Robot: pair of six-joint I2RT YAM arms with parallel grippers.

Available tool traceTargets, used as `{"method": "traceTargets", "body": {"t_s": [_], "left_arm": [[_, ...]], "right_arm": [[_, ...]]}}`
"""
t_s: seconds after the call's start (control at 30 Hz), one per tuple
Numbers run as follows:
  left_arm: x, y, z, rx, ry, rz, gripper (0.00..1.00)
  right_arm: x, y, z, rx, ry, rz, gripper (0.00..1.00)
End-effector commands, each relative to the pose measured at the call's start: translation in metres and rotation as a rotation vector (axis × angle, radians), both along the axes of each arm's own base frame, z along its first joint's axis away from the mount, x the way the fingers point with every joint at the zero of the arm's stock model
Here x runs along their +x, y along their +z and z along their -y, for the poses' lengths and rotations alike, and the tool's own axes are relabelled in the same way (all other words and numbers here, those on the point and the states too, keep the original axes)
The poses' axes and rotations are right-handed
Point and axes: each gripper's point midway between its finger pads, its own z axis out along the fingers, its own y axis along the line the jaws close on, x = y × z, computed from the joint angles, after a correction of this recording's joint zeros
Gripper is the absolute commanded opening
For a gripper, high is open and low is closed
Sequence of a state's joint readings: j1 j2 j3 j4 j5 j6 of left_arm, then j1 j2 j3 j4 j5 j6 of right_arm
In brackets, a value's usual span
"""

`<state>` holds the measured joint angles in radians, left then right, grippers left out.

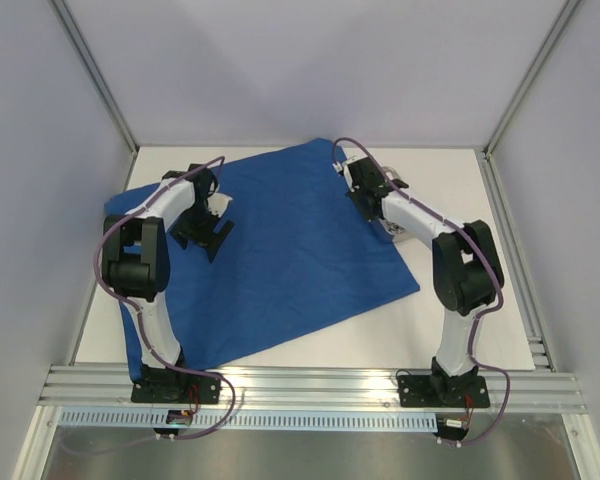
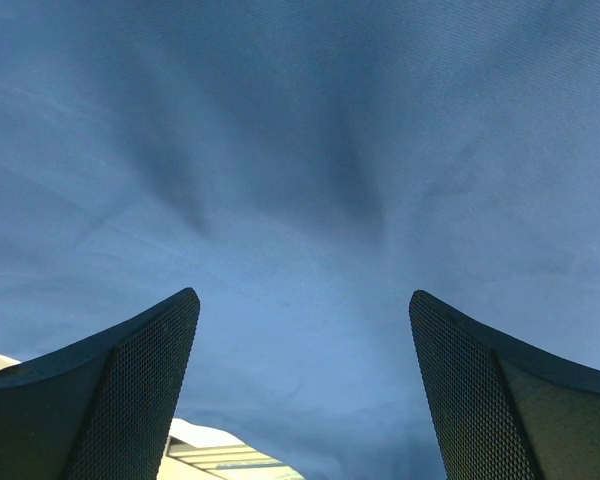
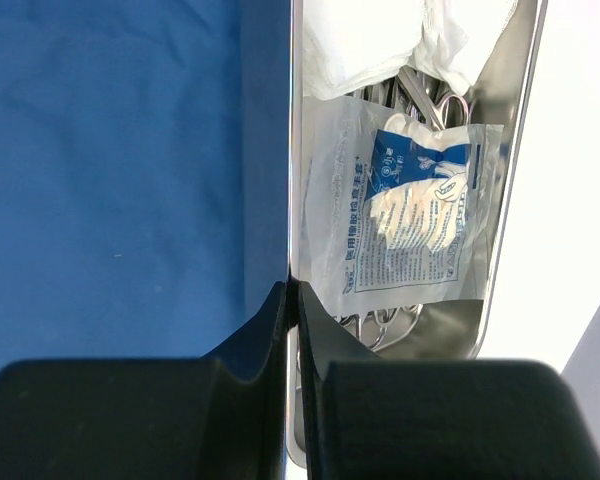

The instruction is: Prepare the surgical pack

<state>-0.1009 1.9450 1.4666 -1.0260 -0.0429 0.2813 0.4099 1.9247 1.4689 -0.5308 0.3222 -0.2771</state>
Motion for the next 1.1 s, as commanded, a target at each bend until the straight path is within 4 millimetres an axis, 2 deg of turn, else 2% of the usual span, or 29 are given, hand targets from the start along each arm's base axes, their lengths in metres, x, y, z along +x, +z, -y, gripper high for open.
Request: {"method": "traceTargets", "body": {"t_s": [0.0,0.17,0.37,0.47,0.5,0.8,0.93,0.97,1.03,1.07], "left_arm": [[0.005,-0.005,-0.001,-0.003,0.019,0.004,0.95],[0.006,-0.010,-0.002,0.001,0.022,-0.006,0.95],[0.005,-0.011,0.000,-0.012,0.026,-0.010,0.95],[0.006,-0.010,0.001,-0.017,0.025,-0.005,0.95],[0.006,-0.009,0.000,-0.020,0.028,-0.006,0.95],[0.013,0.000,-0.010,-0.028,0.066,0.020,0.95],[0.019,0.011,-0.038,0.038,0.137,0.046,0.95],[0.021,0.015,-0.058,0.039,0.197,0.056,0.95],[0.020,0.017,-0.071,0.029,0.251,0.049,0.95],[0.020,0.018,-0.086,0.035,0.293,0.056,0.95]], "right_arm": [[0.009,0.023,-0.037,0.024,0.063,0.090,0.00],[0.002,0.025,-0.069,-0.004,0.126,0.104,0.00],[-0.017,0.006,-0.116,-0.042,0.258,0.075,0.00],[-0.026,0.004,-0.146,-0.032,0.338,0.072,0.01],[-0.033,0.002,-0.162,-0.025,0.382,0.068,0.01],[-0.069,-0.005,-0.247,0.045,0.572,0.046,0.01],[-0.089,-0.007,-0.283,0.105,0.659,0.023,0.00],[-0.096,-0.004,-0.295,0.119,0.687,0.026,0.00],[-0.104,-0.008,-0.309,0.142,0.716,0.008,0.01],[-0.111,-0.002,-0.323,0.178,0.745,0.006,0.00]]}}
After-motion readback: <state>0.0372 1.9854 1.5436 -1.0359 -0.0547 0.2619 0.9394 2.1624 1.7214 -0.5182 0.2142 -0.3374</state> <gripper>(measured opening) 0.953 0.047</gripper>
